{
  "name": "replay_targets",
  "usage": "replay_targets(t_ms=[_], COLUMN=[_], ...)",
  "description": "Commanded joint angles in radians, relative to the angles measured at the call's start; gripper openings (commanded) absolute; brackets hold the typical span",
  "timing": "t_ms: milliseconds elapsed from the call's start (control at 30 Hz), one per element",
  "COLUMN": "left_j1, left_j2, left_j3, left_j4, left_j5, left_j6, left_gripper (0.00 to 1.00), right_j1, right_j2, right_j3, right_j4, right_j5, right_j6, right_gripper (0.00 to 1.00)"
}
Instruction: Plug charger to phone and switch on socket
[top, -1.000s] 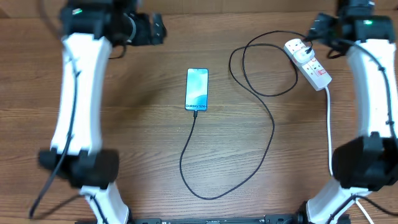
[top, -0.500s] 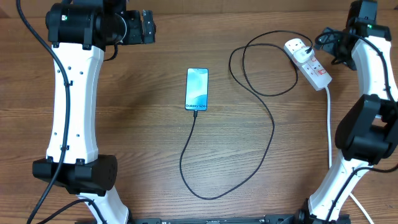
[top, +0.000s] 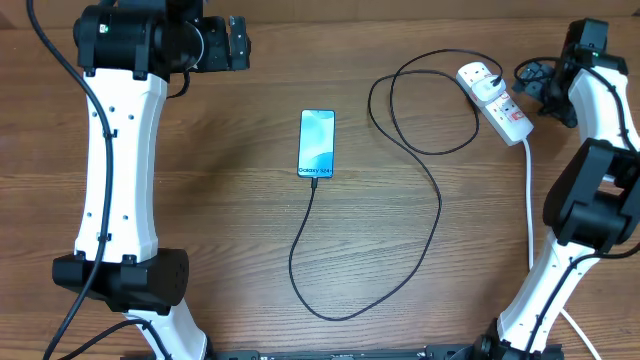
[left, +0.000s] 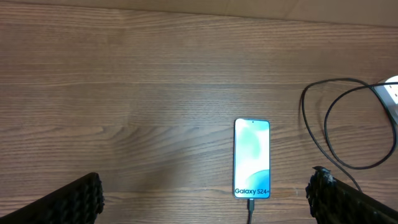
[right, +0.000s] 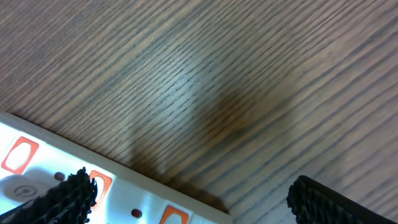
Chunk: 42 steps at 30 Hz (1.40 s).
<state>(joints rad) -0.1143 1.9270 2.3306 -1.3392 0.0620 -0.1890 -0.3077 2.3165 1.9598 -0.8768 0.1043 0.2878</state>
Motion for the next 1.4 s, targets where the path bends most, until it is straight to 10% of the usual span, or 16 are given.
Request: replay_targets(t_ms=[0, 1367], left_j1=[-0.004, -0.003], left_j2=[-0.001, -0.001], left_j3=[0.000, 0.000], left_j4=[0.001, 0.001], left_j5=[-0.018, -0.018], left_j6=[-0.017, -0.018], left_gripper=[1.00, 1.00], right_j1=[0.000, 0.000], right_j2=[0.023, 0.071], right_j3=[0.013, -0.039], right_j4=[0.016, 0.007], right_j5=[-0.011, -0.196], right_j6=[0.007, -0.008], right_gripper=[1.00, 1.00])
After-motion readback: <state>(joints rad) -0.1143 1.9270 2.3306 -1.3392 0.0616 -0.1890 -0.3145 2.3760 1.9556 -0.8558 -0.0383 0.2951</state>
